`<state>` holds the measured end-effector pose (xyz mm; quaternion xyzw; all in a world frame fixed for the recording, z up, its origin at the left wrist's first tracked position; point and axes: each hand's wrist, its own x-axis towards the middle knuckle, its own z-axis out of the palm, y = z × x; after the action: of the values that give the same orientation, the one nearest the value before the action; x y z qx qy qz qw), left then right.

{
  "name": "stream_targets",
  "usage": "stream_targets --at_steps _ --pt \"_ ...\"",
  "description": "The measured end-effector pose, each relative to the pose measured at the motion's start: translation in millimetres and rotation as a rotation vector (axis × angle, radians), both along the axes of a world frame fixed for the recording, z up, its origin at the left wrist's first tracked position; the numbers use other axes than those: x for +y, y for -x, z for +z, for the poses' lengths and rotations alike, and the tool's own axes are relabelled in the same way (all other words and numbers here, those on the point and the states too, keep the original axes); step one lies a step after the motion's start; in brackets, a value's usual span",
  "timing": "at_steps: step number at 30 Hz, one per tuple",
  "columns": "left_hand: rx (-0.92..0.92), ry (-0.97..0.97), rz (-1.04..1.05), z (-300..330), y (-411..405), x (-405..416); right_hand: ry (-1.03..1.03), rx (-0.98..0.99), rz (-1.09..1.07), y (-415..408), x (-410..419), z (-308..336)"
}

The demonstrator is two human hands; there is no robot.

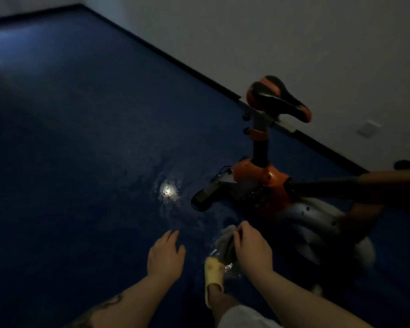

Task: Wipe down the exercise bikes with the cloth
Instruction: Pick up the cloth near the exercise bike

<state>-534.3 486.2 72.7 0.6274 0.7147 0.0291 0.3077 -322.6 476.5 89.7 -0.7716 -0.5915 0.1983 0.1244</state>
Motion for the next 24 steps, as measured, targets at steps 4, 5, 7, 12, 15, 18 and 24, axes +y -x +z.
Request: stream_targets --at_steps 4,5,7,12,15,18,24 --pt "-0.013 -0.002 -0.005 -4.5 5.9 65.5 0.014 -0.018 0.107 12.4 74.4 -9.1" --pt "-0.017 -0.004 0.006 -4.3 8.5 84.7 0.019 -0.03 0.141 13.3 95.1 -10.2" --pt "-0.019 -0.002 0.044 -0.7 15.5 120.1 0.039 -0.041 0.191 15.4 135.7 -7.2" --pt "-0.033 0.003 0.142 1.2 30.7 201.3 0.006 -0.06 0.251 23.5 231.8 2.1" --pt "-0.064 0.008 0.19 2.3 44.5 245.3 0.028 -0.041 0.235 37.6 280.1 6.6" --pt "-0.063 0.016 0.193 -1.2 62.5 293.0 0.044 -0.038 0.208 53.3 324.6 4.2" --pt "-0.053 0.042 0.102 -3.2 106.2 410.3 0.08 -0.001 0.063 78.5 429.5 -1.5"
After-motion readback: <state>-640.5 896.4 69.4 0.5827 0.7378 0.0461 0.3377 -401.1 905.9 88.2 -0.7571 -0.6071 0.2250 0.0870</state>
